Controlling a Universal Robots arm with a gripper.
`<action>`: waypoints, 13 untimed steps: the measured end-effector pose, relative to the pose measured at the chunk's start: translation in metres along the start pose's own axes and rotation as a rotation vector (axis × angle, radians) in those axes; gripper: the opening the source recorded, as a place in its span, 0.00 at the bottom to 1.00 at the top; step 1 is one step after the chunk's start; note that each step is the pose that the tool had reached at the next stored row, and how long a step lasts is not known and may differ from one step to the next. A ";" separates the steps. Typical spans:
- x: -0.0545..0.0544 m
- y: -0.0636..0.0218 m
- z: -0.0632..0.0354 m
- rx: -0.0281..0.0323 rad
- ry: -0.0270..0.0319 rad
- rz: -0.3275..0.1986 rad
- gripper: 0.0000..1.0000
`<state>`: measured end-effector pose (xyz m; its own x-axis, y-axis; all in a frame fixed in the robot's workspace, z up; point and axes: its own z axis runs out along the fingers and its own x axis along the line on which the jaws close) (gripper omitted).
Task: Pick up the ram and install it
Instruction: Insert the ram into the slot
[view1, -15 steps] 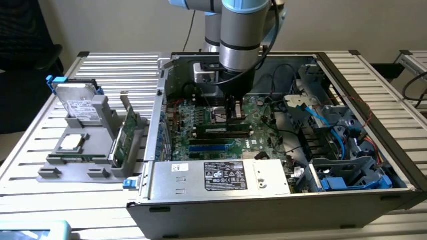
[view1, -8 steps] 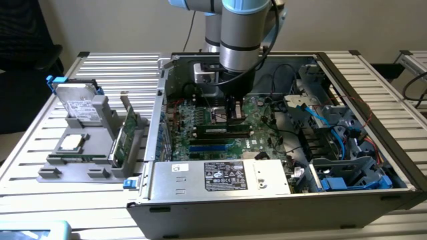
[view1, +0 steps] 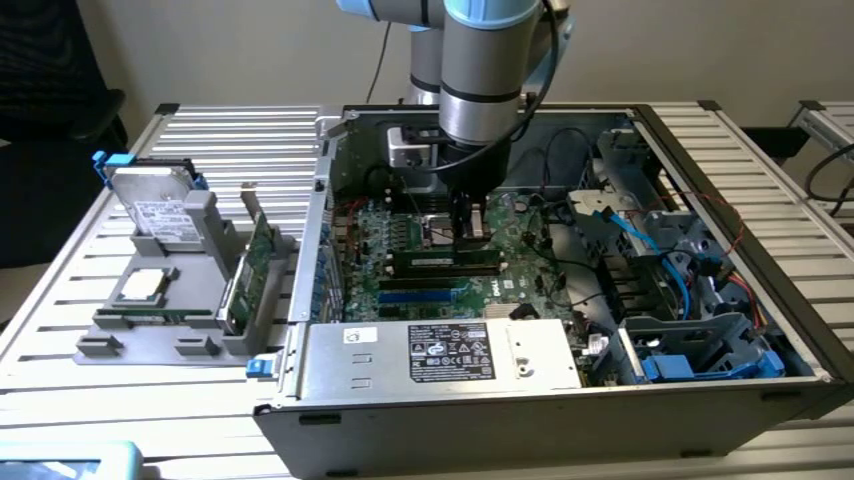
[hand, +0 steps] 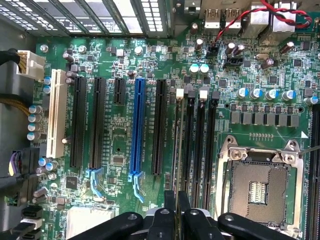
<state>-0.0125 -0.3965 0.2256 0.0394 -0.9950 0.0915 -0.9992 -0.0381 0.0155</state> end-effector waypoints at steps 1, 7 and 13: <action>0.000 0.0000 0.0001 0.0000 0.0000 0.000 0.14; 0.000 -0.0001 0.0013 0.0001 -0.0002 0.000 0.14; -0.001 -0.0001 0.0019 0.0000 0.0000 0.000 0.14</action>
<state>-0.0125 -0.3955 0.2236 0.0392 -0.9950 0.0915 -0.9992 -0.0379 0.0155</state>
